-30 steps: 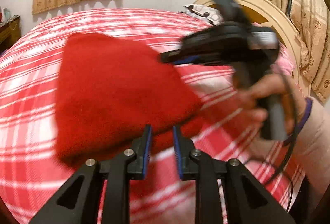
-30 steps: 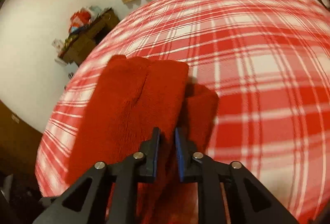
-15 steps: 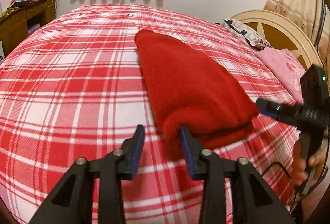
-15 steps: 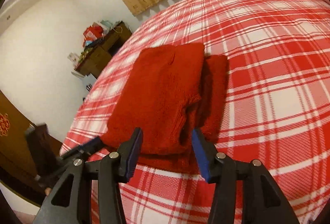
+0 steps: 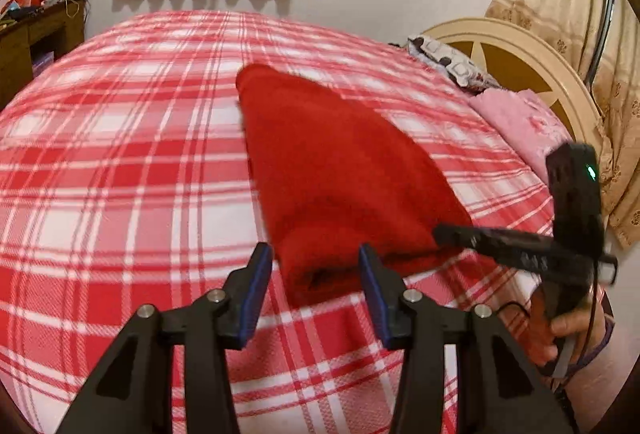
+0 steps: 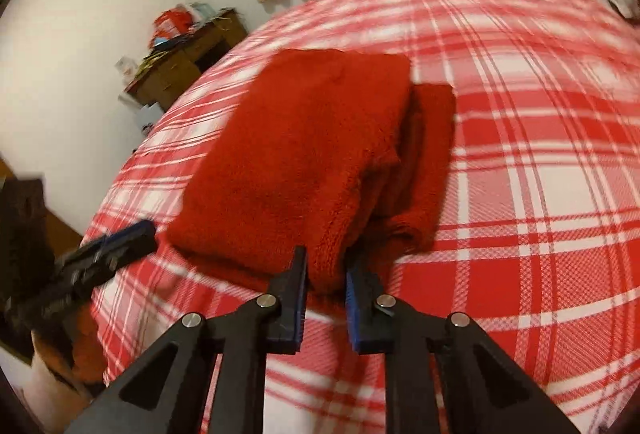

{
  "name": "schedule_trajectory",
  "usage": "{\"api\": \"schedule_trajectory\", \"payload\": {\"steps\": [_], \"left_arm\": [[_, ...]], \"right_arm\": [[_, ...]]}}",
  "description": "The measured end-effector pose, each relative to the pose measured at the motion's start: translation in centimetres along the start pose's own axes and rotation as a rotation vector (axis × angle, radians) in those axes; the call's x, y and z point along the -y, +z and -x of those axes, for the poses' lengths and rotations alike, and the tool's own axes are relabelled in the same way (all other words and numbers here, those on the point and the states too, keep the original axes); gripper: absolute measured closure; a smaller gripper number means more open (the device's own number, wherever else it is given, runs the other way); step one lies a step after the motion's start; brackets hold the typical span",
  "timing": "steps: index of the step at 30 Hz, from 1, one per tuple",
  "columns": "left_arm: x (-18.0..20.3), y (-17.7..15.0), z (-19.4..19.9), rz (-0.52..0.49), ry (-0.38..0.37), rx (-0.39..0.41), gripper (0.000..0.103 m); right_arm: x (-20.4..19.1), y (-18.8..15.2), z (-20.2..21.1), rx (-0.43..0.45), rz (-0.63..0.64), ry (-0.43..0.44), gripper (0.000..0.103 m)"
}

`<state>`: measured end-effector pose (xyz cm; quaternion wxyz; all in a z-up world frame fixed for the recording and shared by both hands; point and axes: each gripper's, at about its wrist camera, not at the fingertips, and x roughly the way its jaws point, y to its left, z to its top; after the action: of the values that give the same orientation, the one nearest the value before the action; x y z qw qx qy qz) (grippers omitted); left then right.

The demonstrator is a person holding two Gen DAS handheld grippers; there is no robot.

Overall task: Fold small clothes
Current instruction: 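Open both tools and press the folded bundle flat with the right tool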

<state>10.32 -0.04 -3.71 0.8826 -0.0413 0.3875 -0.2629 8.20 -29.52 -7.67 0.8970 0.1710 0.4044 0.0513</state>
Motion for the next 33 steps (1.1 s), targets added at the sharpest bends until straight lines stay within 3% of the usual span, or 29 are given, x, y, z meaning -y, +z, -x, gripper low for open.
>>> {"api": "schedule_trajectory", "payload": {"steps": [2,4,7,10,12,16,21,26,33], "left_arm": [[-0.3,1.2,0.1,0.007,0.005,0.026,0.055],[-0.6,2.5,-0.4,0.018,0.019,0.038,0.048],[-0.9,3.9,-2.0,0.008,0.076,0.038,0.048],[-1.7,4.5,-3.2,0.030,0.099,0.023,0.048],[-2.1,4.8,-3.8,0.029,0.128,0.021,0.048],[-2.2,5.3,-4.6,0.030,0.153,0.026,0.048],[-1.5,6.7,-7.0,0.078,0.218,0.026,0.048],[-1.3,6.3,-9.2,0.105,0.248,-0.003,0.050],[-0.8,6.0,-10.4,0.090,0.272,-0.002,0.048]], "right_arm": [[0.0,-0.6,-0.1,-0.024,0.011,-0.017,0.087],[1.0,-1.6,-0.9,-0.059,0.021,-0.072,0.088],[3.5,-1.6,-0.4,-0.049,-0.087,0.004,0.088],[3.9,-1.1,1.2,-0.026,-0.084,0.015,0.087],[4.0,-0.5,3.0,0.014,-0.074,0.016,0.087],[3.3,2.4,5.7,0.176,-0.060,-0.009,0.087],[0.9,7.5,1.3,0.150,0.033,-0.049,0.087],[1.3,9.3,-6.0,0.029,0.096,-0.212,0.087],[4.5,10.4,-7.7,0.016,-0.021,-0.190,0.088]]}}
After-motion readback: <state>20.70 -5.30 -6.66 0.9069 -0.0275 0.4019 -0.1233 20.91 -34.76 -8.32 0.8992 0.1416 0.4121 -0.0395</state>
